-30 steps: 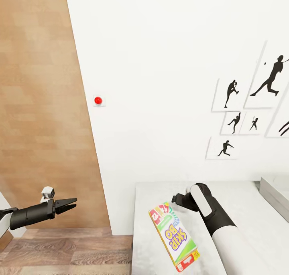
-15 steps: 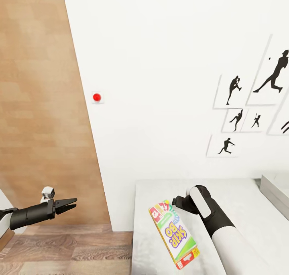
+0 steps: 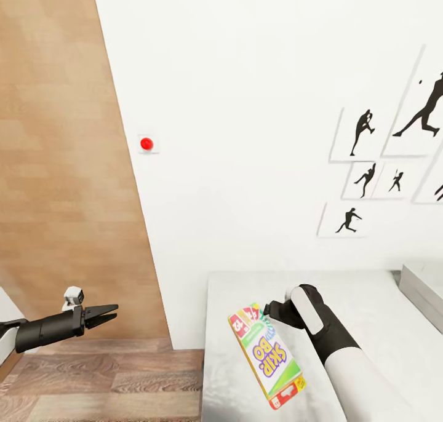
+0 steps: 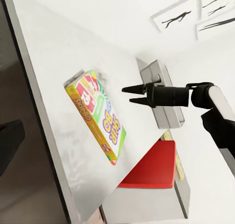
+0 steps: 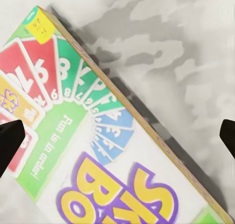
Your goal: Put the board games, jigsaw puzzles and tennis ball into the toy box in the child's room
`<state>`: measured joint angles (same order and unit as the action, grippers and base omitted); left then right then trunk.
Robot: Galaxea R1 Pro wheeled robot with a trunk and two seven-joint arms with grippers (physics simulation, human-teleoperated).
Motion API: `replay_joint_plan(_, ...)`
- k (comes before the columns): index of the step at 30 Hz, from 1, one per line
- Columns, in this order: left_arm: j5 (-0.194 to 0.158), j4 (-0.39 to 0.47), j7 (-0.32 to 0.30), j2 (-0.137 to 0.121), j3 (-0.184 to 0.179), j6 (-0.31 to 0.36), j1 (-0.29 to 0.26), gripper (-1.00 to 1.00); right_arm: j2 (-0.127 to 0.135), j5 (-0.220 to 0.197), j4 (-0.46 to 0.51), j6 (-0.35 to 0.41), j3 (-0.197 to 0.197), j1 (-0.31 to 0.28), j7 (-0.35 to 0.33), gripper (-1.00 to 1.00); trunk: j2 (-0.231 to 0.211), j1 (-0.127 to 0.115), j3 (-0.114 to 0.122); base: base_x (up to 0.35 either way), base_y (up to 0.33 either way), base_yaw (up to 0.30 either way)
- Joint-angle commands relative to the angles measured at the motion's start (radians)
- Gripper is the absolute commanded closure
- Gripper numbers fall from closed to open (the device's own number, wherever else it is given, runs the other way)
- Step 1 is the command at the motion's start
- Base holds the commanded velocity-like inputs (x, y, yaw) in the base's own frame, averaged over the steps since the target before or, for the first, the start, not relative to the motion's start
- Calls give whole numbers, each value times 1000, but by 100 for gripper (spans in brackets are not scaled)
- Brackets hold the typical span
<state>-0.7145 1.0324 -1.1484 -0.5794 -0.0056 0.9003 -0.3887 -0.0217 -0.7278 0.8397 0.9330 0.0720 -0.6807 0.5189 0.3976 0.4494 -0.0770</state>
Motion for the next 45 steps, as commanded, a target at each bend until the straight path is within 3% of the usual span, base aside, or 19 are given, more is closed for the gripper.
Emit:
replay_joint_plan(1, -4, 0, -1, 0, -1, 6, -1, -100, 0, -10, 1, 1, 2, -1, 10, -100, 2, 1, -4, 0, 0, 0)
replay_joint_plan(45, -3, -2, 1, 0, -1, 6, -1, -100, 1, -12, 1, -21, 6, 0, 9, -100, 2, 1, -65, 0, 0, 0)
